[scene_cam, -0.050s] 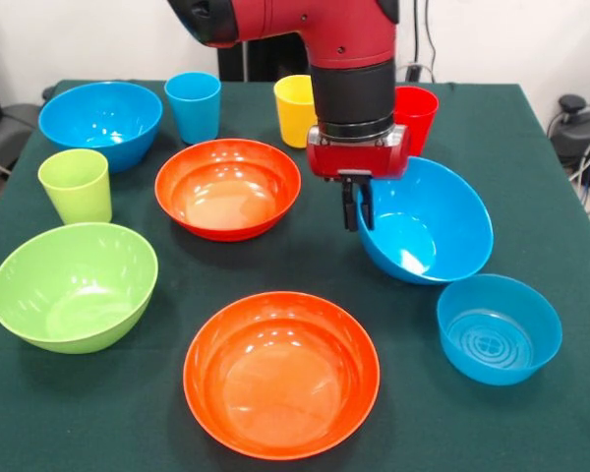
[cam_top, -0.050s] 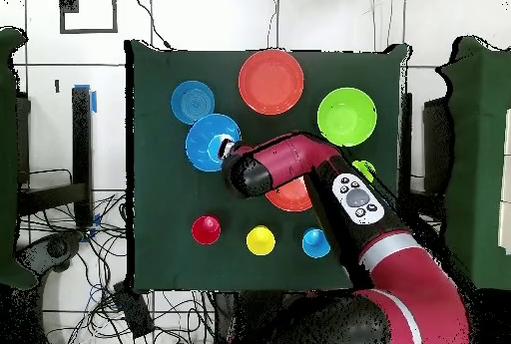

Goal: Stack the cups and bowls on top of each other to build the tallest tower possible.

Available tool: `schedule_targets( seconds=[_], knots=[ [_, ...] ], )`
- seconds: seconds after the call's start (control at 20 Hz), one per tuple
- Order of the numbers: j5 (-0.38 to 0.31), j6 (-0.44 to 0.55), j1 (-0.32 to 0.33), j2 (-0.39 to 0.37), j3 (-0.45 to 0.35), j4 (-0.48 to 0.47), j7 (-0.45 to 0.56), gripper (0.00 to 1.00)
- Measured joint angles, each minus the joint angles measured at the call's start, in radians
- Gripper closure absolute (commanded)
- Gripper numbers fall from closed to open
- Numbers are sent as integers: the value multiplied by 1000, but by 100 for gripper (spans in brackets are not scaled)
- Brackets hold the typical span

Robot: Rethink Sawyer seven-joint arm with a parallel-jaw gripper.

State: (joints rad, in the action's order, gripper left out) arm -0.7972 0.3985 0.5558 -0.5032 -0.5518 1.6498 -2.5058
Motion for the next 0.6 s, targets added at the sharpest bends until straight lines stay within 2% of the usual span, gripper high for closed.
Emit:
schedule_targets(
  seconds=[0.25,0.6],
  knots=[
    [-2,0,1,2,0,-9,0,100],
    [-42,0,29,9,0,-12,0,100]
  ],
)
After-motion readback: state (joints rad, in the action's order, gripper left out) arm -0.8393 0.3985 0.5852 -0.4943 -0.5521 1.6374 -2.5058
